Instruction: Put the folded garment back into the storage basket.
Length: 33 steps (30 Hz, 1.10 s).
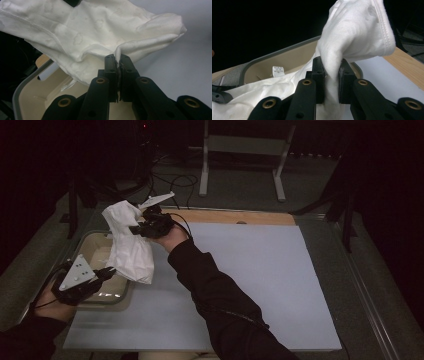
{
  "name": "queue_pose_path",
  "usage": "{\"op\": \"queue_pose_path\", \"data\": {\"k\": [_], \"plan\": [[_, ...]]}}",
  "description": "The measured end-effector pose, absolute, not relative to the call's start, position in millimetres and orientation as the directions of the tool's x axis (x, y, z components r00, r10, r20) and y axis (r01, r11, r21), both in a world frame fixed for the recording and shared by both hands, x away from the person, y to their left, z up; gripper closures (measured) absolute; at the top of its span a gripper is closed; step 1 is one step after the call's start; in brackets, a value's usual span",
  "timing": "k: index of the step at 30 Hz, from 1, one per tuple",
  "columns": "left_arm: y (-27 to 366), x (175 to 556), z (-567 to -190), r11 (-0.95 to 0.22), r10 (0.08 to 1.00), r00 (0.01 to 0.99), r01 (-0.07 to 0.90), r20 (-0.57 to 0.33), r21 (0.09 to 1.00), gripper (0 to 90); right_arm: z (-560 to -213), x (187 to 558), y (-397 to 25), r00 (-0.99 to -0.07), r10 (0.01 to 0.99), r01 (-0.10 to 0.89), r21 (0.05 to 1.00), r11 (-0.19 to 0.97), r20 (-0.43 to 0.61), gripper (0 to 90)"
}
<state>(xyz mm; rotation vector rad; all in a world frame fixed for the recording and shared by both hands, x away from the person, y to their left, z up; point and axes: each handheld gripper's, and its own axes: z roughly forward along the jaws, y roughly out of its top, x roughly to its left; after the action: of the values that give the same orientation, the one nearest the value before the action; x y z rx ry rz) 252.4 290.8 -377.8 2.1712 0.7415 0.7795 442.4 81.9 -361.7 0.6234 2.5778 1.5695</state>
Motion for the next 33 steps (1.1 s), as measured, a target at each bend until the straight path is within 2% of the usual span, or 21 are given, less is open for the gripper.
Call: {"op": "queue_pose_path", "data": {"k": [21, 33], "plan": [[340, 242, -381, -0.562, 0.747, 0.6, 0.339, 0.286, 0.755, 87.4, -368, 442, 137, -0.926, 0.343, 0.296, 0.864, 0.407, 0.156, 79.4], [372, 253, -389, -0.538, 0.785, 0.557, 0.392, 0.273, 0.746, 87.2, -383, 440, 160, -0.912, 0.372, 0.32, 0.866, 0.383, 0.173, 79.3]]}}
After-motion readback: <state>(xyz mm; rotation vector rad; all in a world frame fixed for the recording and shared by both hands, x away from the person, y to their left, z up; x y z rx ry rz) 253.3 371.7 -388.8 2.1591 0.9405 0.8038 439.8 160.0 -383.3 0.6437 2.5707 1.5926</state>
